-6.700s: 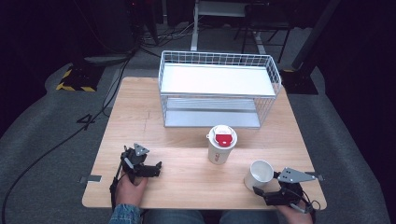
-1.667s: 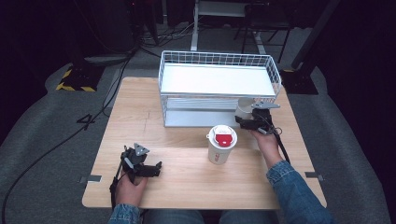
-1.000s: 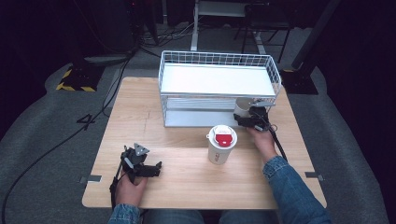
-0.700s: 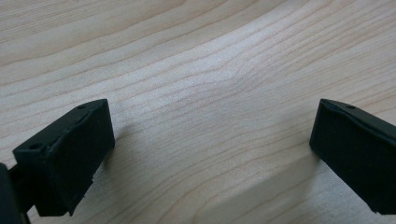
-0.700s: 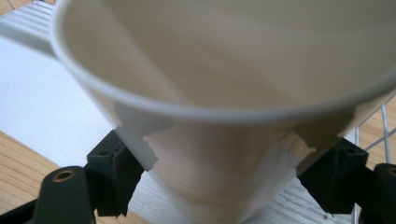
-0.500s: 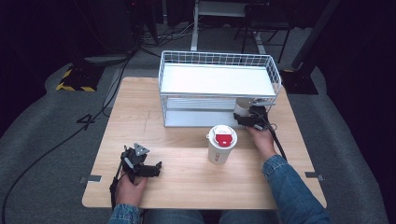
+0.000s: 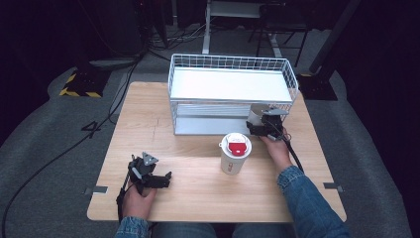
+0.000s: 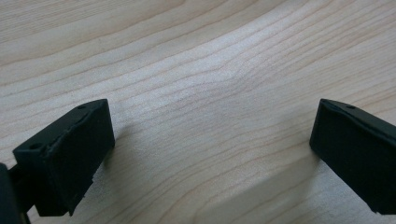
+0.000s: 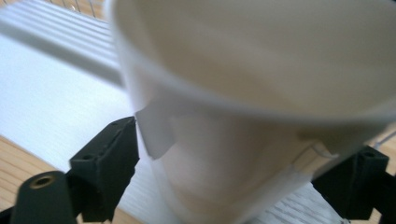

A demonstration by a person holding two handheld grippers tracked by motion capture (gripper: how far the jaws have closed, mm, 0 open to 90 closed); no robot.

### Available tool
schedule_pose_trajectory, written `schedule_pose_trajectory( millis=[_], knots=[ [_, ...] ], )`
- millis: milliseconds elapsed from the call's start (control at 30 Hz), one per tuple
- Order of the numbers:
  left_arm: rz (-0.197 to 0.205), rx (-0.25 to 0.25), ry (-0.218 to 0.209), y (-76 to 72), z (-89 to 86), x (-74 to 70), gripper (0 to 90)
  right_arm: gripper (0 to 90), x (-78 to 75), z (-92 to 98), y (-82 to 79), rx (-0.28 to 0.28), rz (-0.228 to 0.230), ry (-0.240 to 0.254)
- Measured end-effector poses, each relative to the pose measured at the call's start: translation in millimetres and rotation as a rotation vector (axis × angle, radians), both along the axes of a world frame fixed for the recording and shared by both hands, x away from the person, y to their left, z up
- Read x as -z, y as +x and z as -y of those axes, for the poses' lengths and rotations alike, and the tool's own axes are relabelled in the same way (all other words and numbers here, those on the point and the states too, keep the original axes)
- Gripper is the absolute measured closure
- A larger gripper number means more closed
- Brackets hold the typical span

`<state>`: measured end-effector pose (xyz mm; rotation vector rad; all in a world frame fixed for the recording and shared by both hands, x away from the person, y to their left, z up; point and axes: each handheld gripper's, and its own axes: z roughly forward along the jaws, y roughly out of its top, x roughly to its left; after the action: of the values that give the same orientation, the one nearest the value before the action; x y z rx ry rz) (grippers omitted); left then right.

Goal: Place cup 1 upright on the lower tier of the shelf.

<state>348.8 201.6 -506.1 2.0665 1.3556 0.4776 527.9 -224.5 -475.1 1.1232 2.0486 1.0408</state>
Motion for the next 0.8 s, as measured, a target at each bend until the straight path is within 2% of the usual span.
schedule_pose_trajectory(
  millis=[67,200,300,400,533,667,800],
  knots=[
    [0.0,0.0,0.0,0.0,0.0,0.0,0.4,15.4,0.6,-0.1,-3.0,-0.002,0.01,-0.009],
    [0.0,0.0,0.0,0.0,0.0,0.0,0.4,15.7,0.6,-0.1,-9.1,0.009,0.013,0.005],
    [0.0,0.0,0.0,0.0,0.0,0.0,0.4,15.8,0.5,-1.7,-13.9,0.036,0.012,0.009],
    [0.0,0.0,0.0,0.0,0.0,0.0,0.4,15.7,-0.4,-1.7,-19.6,0.074,0.033,0.007],
    [0.0,0.0,0.0,0.0,0.1,0.0,0.4,15.8,0.0,1.1,-27.6,0.093,0.043,0.047],
    [0.0,0.0,0.0,0.0,0.0,0.0,0.4,15.7,-1.6,4.5,-33.3,0.083,0.041,0.054],
    [0.0,0.005,0.003,0.1,-0.3,-0.1,0.4,15.7,-9.7,8.8,-39.7,0.069,0.037,0.069]
  ],
)
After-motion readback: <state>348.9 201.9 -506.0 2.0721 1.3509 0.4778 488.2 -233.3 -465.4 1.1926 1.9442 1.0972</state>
